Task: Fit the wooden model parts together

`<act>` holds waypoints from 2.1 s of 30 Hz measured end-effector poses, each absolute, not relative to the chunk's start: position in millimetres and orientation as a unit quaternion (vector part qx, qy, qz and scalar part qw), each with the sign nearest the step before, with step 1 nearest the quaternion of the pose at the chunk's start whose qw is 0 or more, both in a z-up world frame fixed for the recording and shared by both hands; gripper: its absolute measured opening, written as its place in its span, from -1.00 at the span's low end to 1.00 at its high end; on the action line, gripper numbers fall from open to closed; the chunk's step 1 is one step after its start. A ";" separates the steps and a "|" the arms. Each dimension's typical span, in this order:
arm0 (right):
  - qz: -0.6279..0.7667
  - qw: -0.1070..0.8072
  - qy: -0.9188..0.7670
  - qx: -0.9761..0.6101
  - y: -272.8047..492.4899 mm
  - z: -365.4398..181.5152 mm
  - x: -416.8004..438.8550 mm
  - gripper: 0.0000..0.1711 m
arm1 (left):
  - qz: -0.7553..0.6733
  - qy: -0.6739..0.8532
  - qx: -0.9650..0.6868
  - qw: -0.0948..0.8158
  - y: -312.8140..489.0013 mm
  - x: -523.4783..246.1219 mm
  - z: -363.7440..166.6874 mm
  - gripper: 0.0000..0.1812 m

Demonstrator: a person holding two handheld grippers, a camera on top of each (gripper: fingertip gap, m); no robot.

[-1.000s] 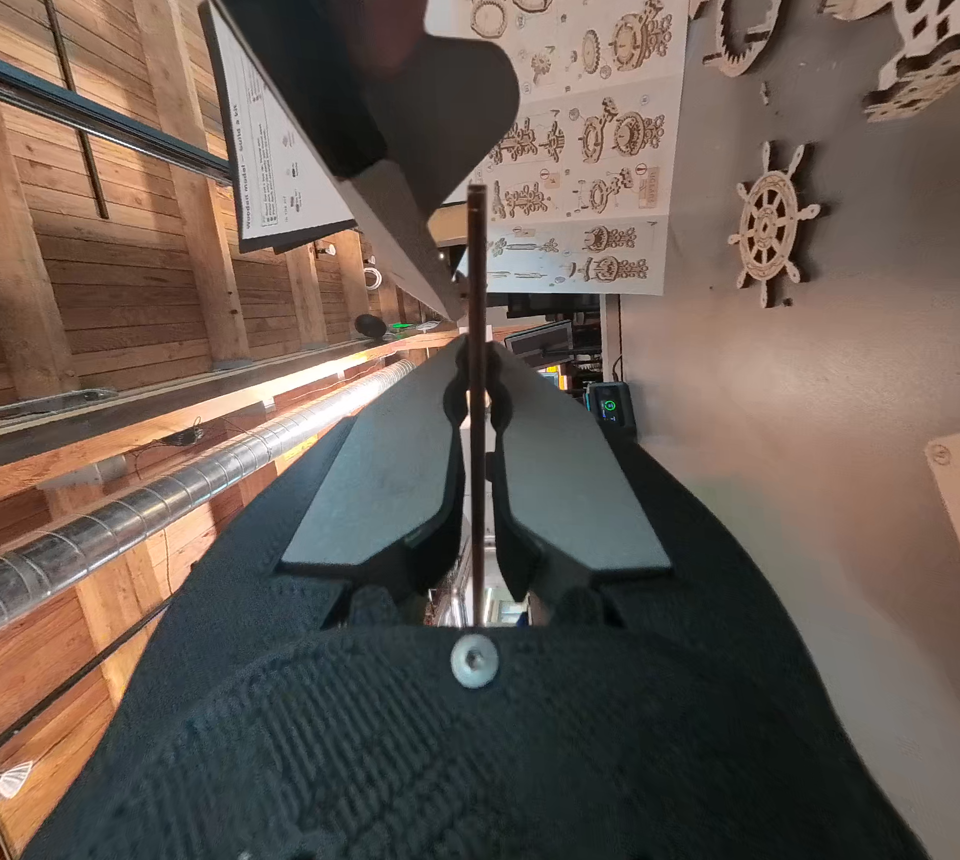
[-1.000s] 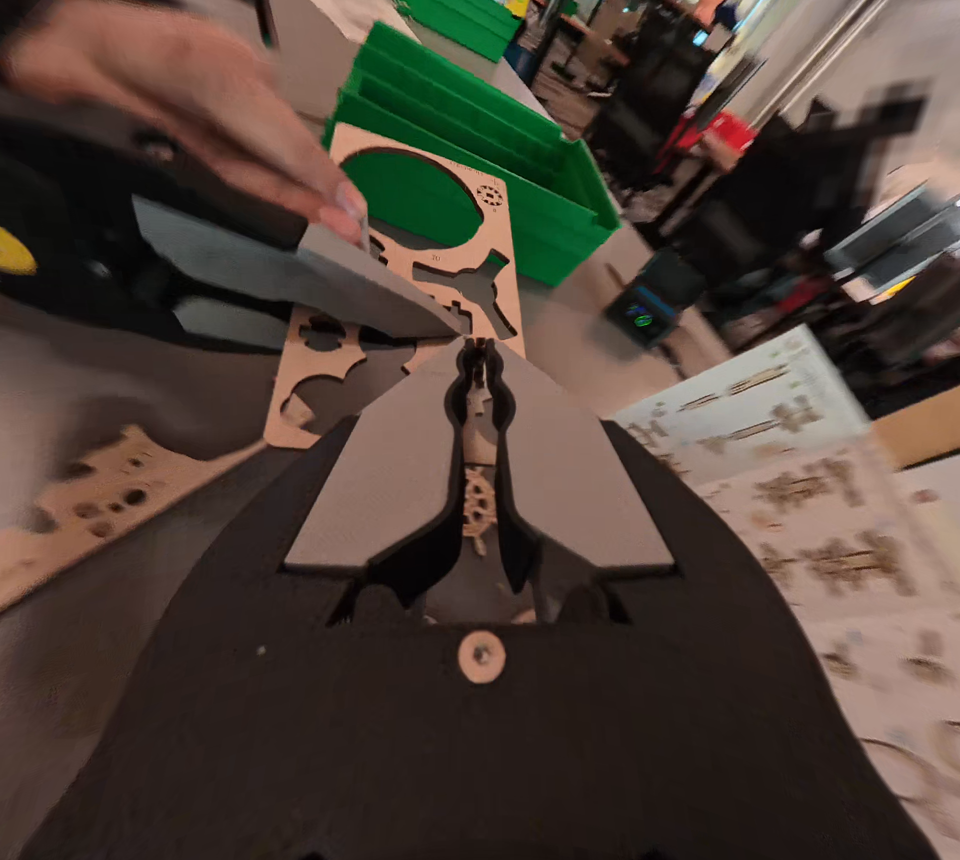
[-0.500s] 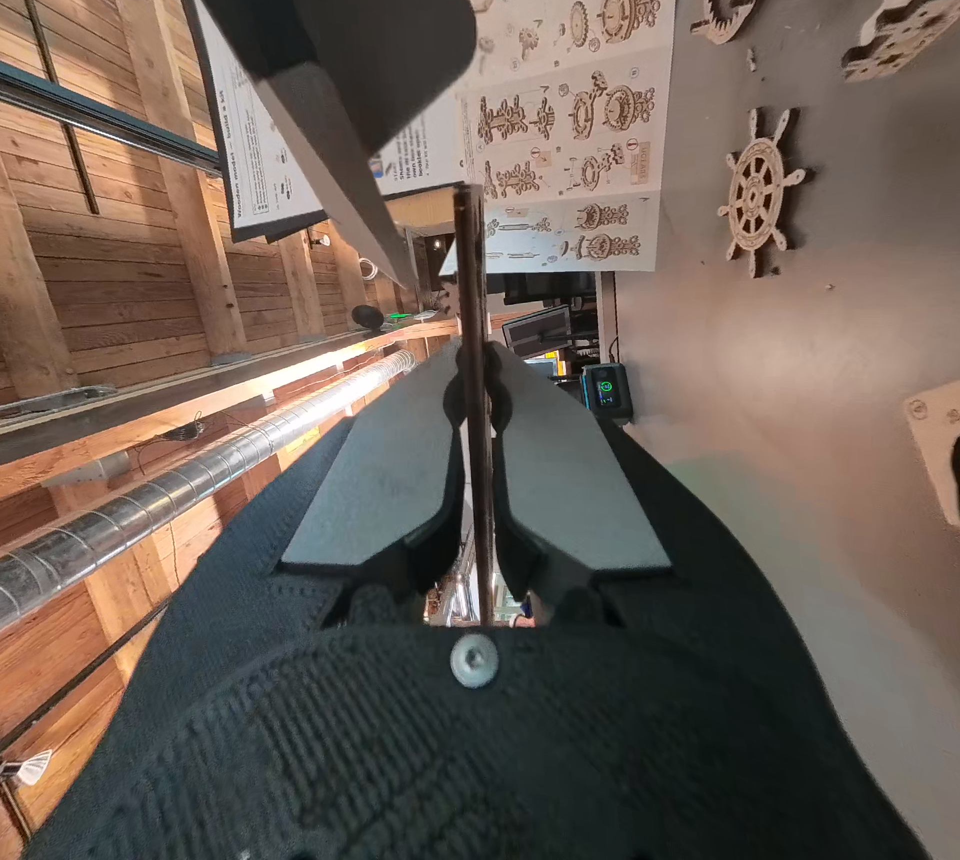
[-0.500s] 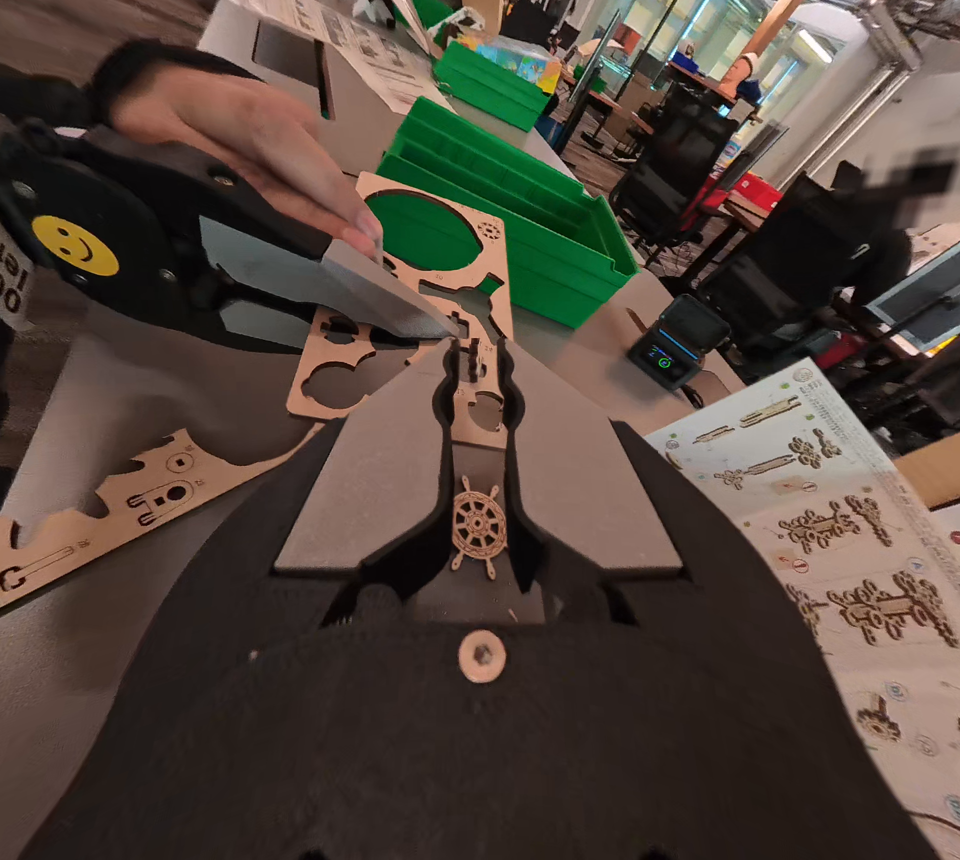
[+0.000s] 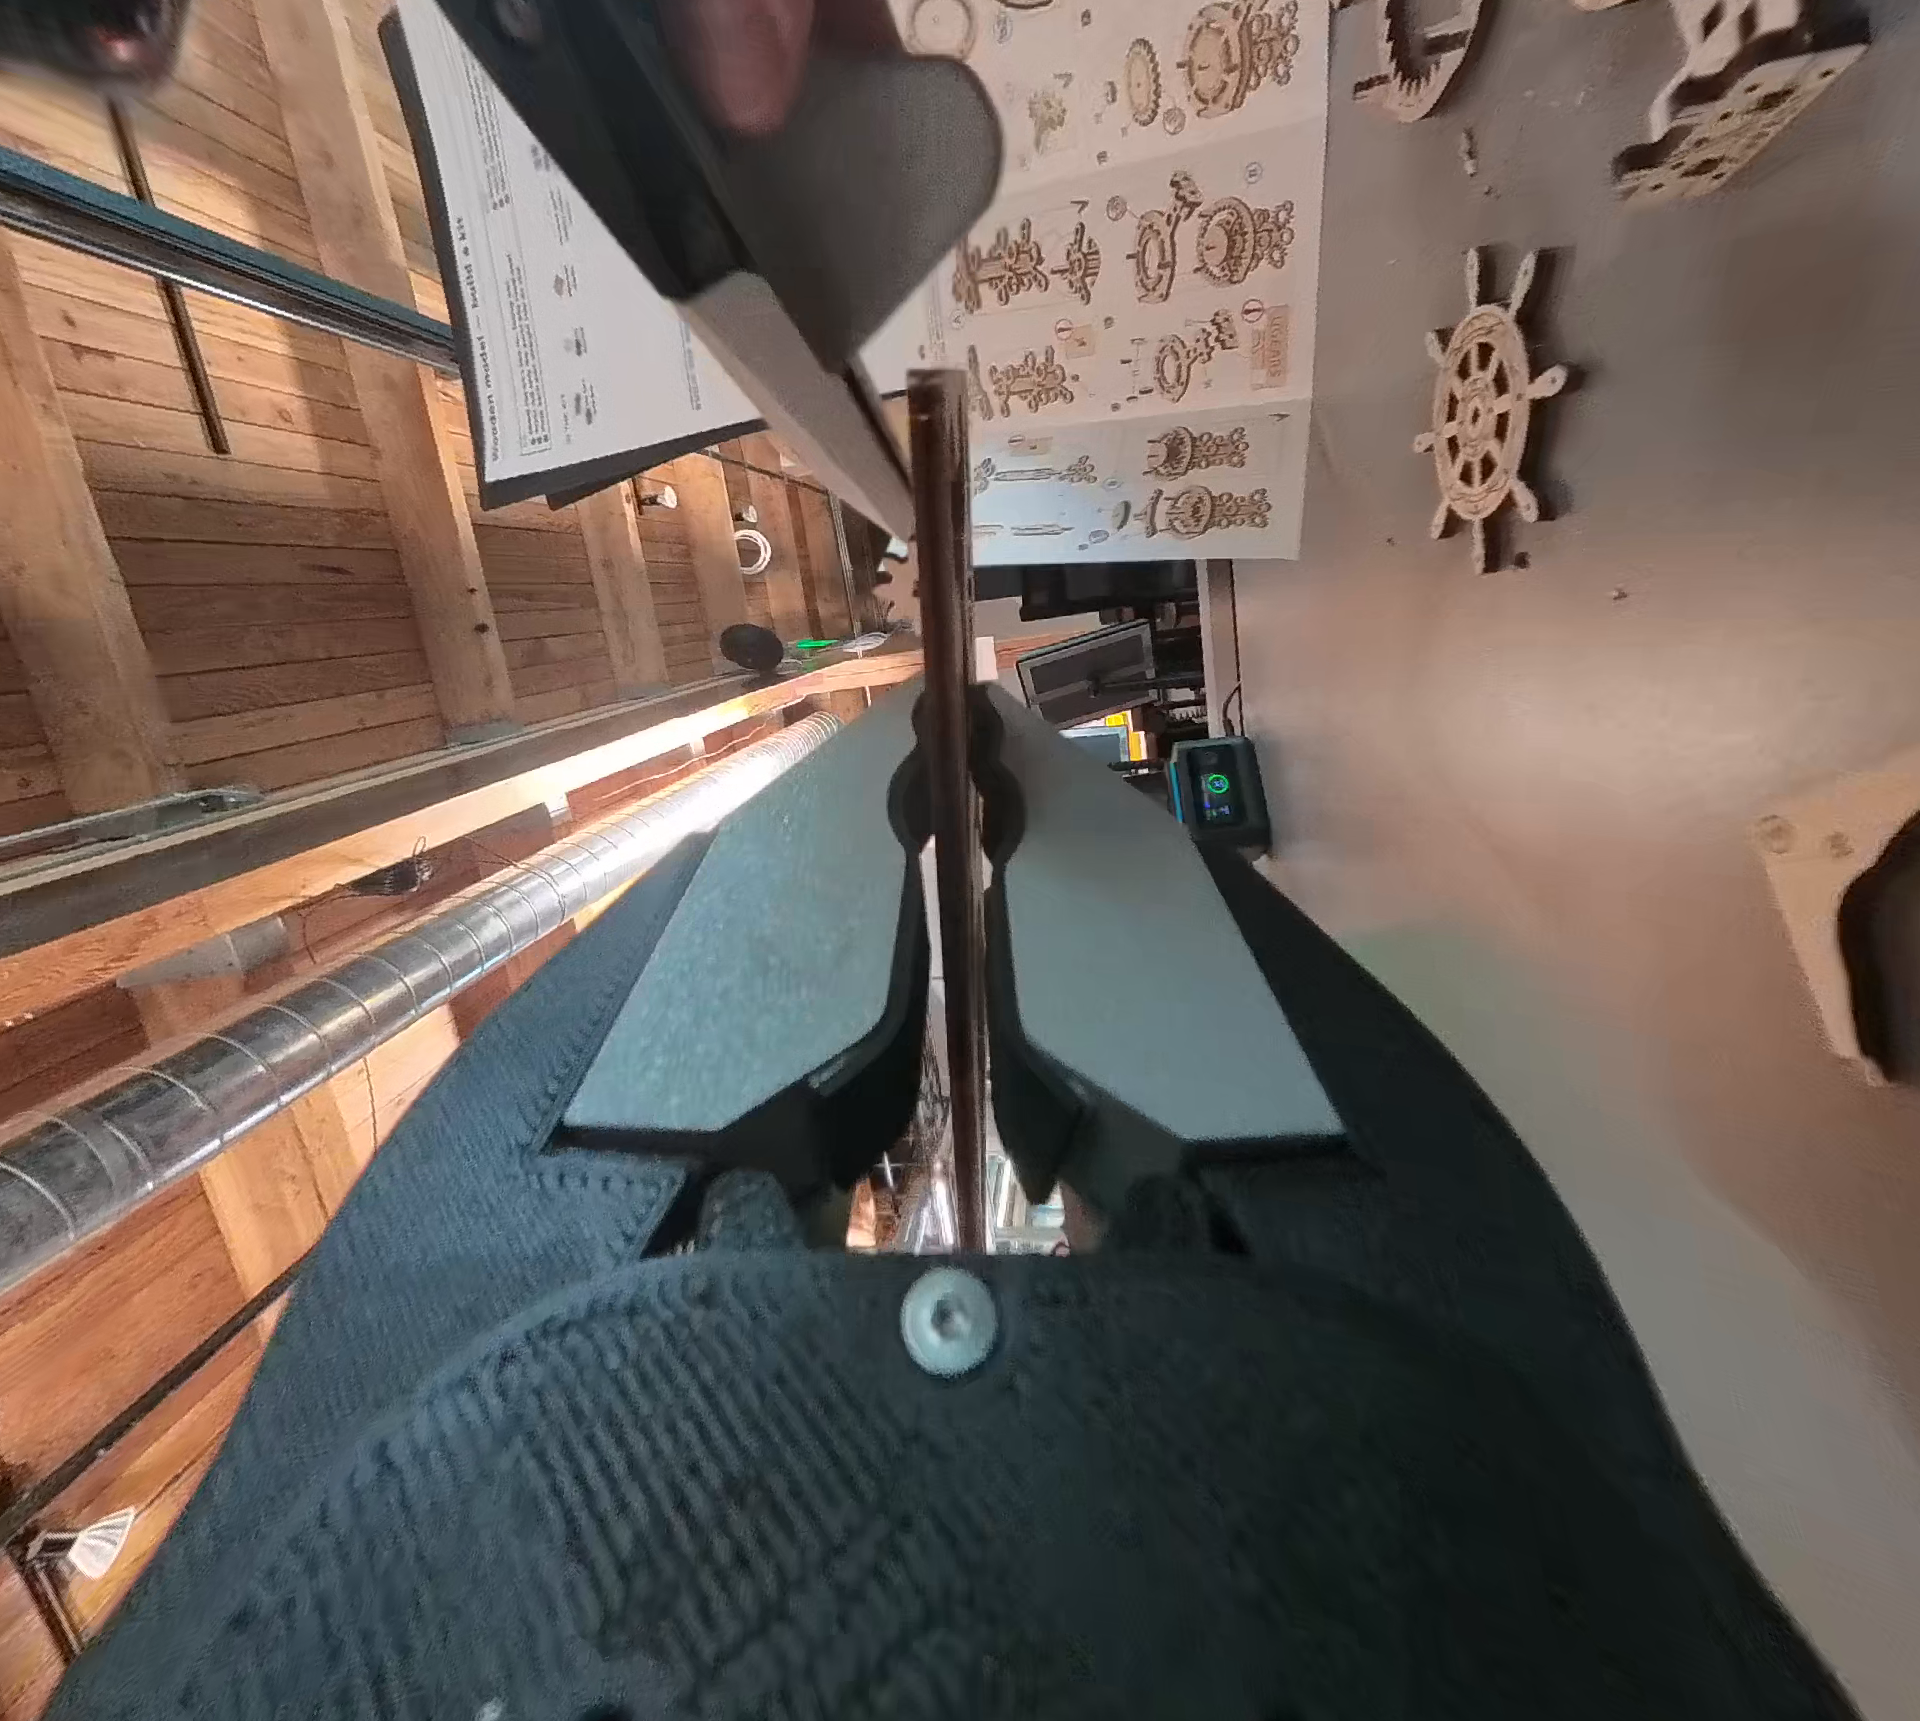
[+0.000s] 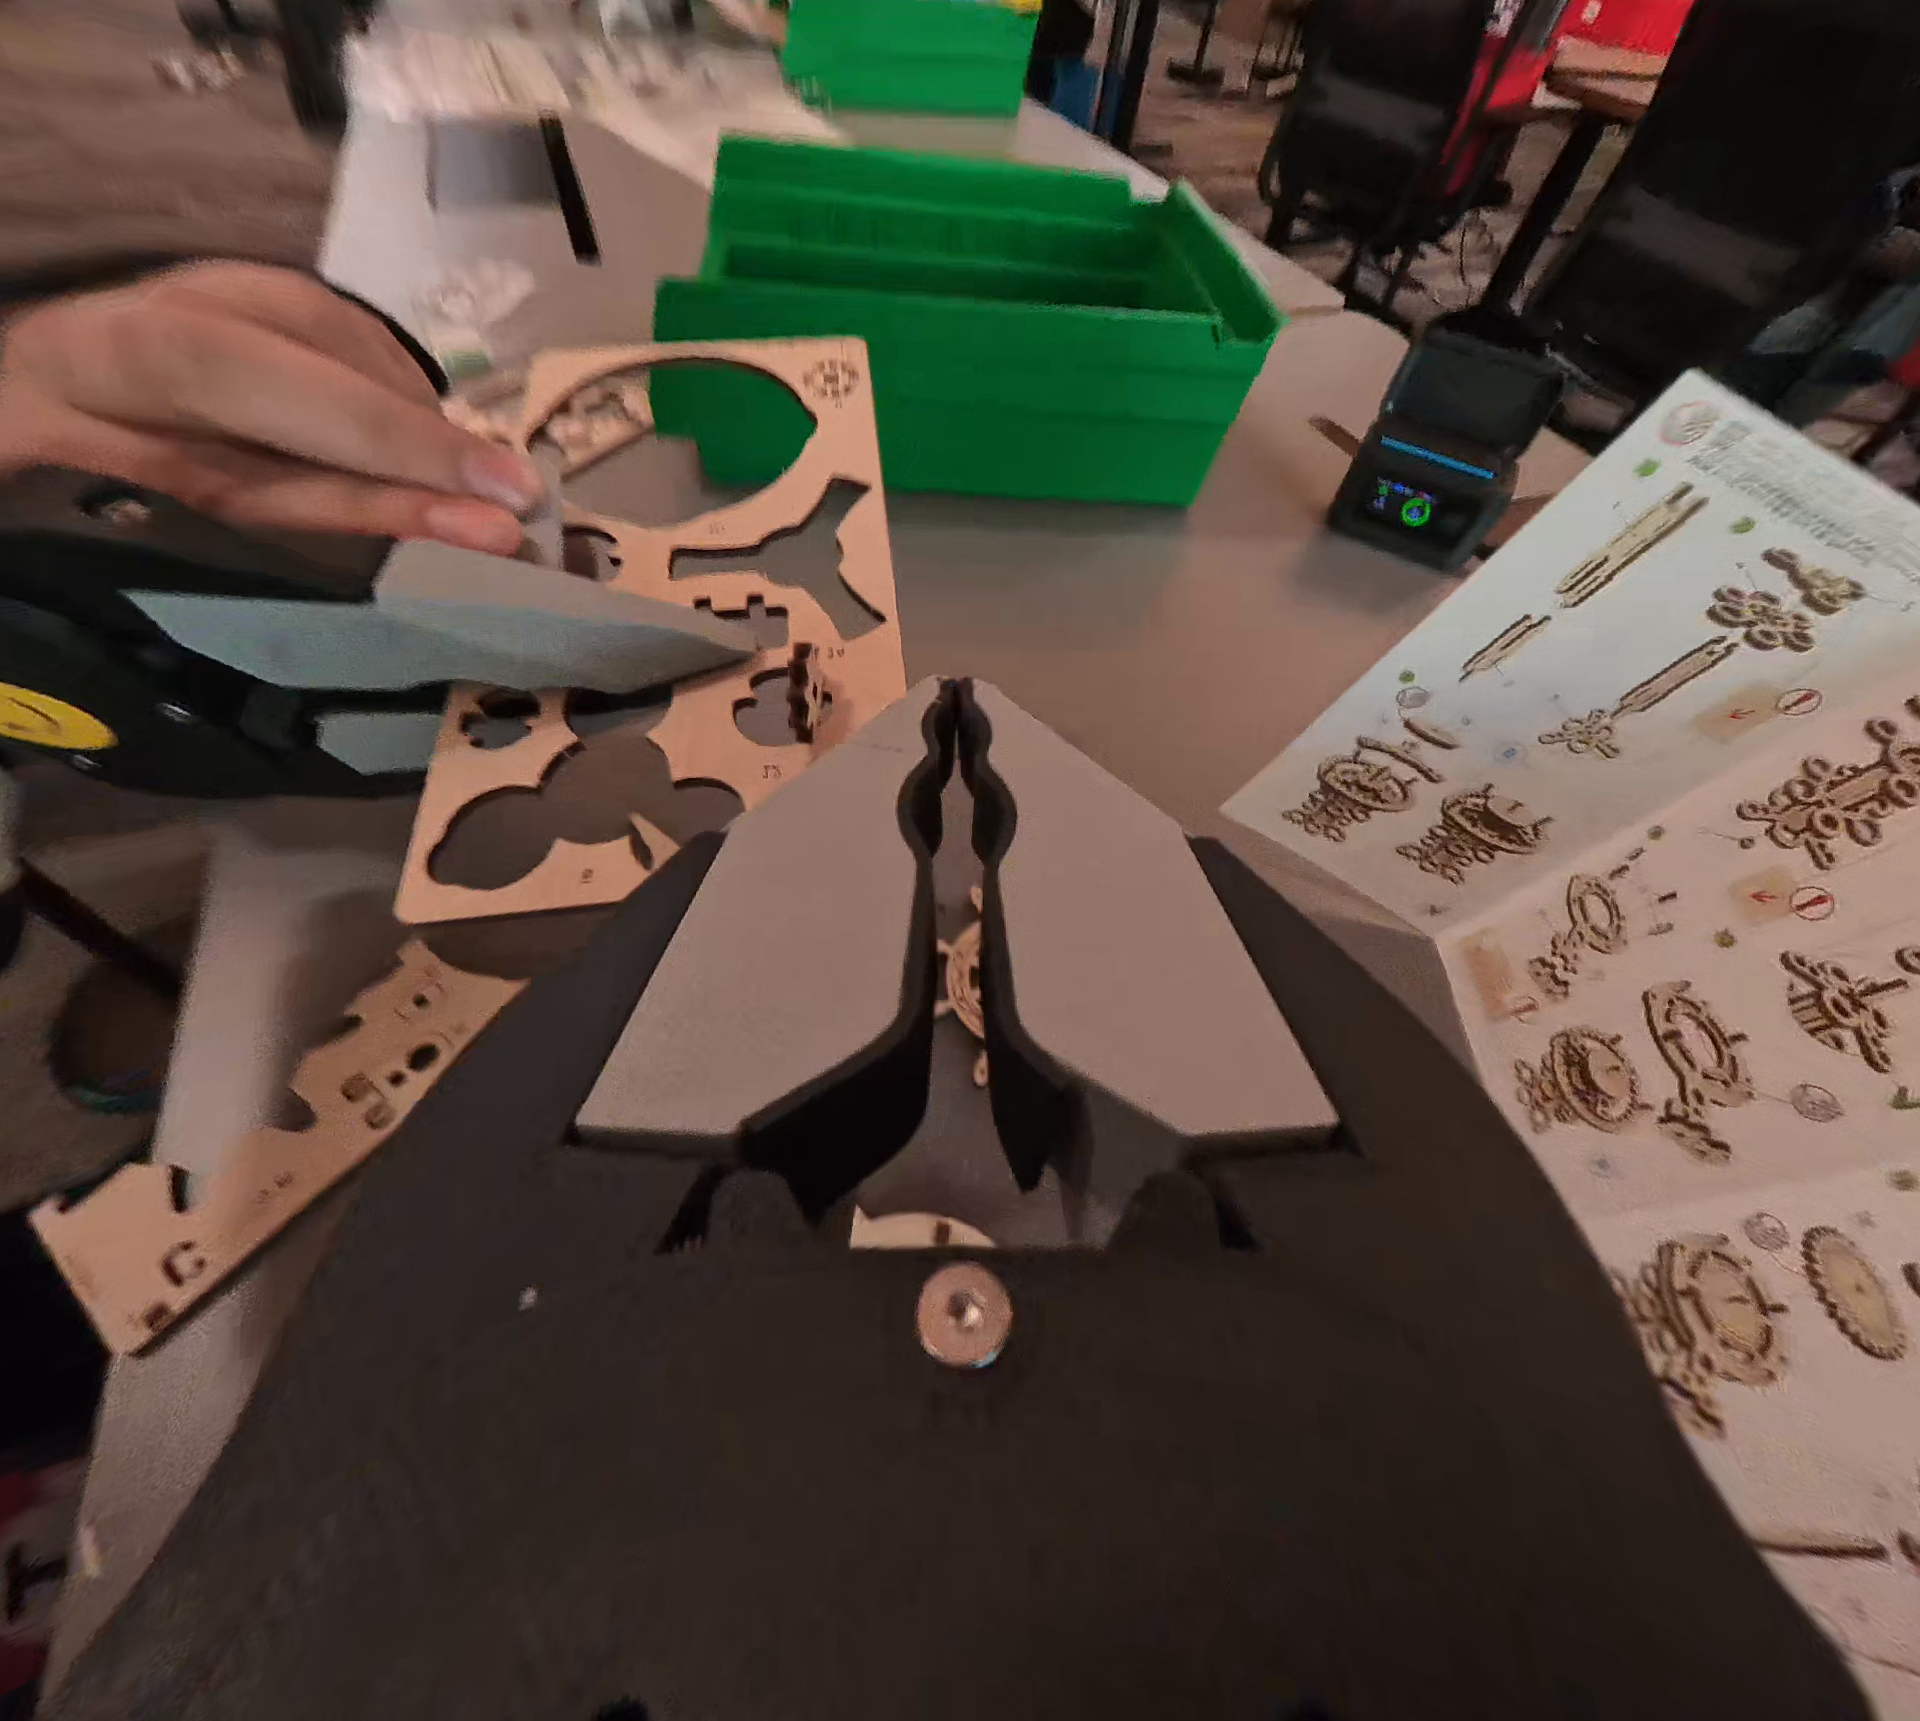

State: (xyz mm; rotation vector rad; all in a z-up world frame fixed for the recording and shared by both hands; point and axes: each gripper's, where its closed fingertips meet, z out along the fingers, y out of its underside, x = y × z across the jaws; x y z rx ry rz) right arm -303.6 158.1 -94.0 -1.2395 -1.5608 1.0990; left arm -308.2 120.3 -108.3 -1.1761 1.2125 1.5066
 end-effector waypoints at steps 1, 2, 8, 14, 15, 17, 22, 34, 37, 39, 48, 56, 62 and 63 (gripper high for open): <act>0.459 0.419 -0.613 -0.487 156.4 -86.2 -301.1 -1.00 | 0.602 0.484 -0.472 0.424 120.2 -309.8 -108.0 -1.00; 0.481 0.415 -0.609 -0.475 151.6 -79.3 -298.5 -1.00 | 0.602 0.483 -0.475 0.422 120.2 -311.4 -108.1 -1.00; 0.466 0.396 -0.645 -0.458 131.4 -91.2 -303.7 -0.77 | 0.606 0.494 -0.463 0.419 119.1 -307.1 -109.4 -1.00; 0.524 0.324 -0.600 -0.511 136.0 -99.4 -309.8 -0.86 | 0.618 0.493 -0.453 0.411 120.5 -309.0 -109.9 -1.00; 0.546 0.288 -0.582 -0.529 138.9 -102.6 -310.6 -0.76 | 0.617 0.496 -0.453 0.410 120.6 -309.3 -111.7 -1.00; 0.584 0.221 -0.557 -0.548 140.9 -106.8 -310.1 -0.61 | 0.617 0.498 -0.448 0.412 120.1 -307.9 -112.1 -1.00; 0.572 0.223 -0.555 -0.562 152.1 -111.5 -309.0 -0.20 | 0.615 0.496 -0.454 0.412 121.4 -307.7 -111.2 -1.00; 0.629 0.138 -0.541 -0.540 130.4 -109.8 -308.9 -0.64 | 0.614 0.502 -0.454 0.406 121.6 -307.1 -115.5 -1.00; 0.607 0.160 -0.551 -0.551 135.7 -115.2 -309.9 -0.72 | 0.611 0.502 -0.457 0.407 123.8 -305.5 -117.7 -1.00; 0.604 0.168 -0.554 -0.547 135.3 -113.5 -308.8 -0.65 | 0.612 0.499 -0.459 0.407 125.2 -306.2 -116.7 -1.00; 0.590 0.183 -0.557 -0.555 138.6 -116.5 -311.0 -0.71 | 0.616 0.498 -0.460 0.401 126.1 -308.4 -114.9 -1.00; 0.634 0.115 -0.523 -0.558 137.1 -117.2 -309.7 -0.76 | 0.614 0.495 -0.464 0.404 125.5 -308.5 -116.0 -1.00; 0.742 -0.033 -0.420 -0.522 134.8 -99.9 -303.1 -0.93 | 0.624 0.480 -0.445 0.427 120.4 -303.3 -103.5 -1.00; 0.743 -0.039 -0.415 -0.524 135.0 -102.1 -304.1 -0.92 | 0.620 0.482 -0.451 0.423 120.4 -303.7 -104.4 -1.00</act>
